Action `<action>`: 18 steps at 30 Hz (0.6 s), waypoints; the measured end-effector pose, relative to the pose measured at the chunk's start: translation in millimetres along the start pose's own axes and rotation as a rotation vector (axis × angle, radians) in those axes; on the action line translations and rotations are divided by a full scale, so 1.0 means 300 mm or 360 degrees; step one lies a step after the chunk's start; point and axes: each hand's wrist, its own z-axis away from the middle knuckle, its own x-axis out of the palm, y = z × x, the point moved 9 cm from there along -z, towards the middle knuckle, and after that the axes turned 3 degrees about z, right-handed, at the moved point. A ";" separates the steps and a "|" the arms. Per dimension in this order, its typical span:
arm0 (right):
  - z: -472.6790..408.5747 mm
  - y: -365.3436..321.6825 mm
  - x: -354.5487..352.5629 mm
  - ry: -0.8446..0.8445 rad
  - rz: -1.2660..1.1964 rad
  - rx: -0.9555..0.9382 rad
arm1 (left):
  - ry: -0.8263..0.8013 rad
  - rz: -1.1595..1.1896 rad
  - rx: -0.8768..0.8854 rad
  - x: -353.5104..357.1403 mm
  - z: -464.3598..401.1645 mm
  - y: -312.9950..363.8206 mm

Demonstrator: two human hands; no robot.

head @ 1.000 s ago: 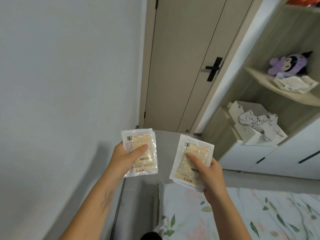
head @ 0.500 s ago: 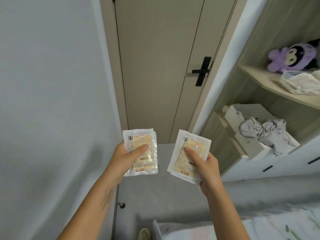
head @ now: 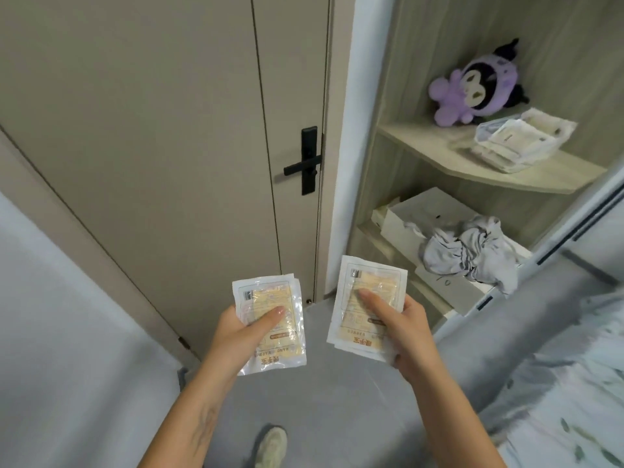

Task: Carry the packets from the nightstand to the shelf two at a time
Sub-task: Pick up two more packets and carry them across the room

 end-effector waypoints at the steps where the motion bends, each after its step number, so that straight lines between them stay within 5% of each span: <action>1: -0.046 -0.010 -0.011 0.0052 -0.0023 0.0001 | -0.0055 -0.0019 -0.0005 0.031 -0.062 0.020; 9: -0.322 -0.143 -0.093 0.0432 -0.0053 -0.0057 | -0.0534 -0.0156 -0.0063 0.340 -0.480 0.217; 18: -0.516 -0.343 -0.411 0.0774 -0.0052 -0.0140 | -0.1144 -0.0319 -0.0070 0.950 -0.707 0.317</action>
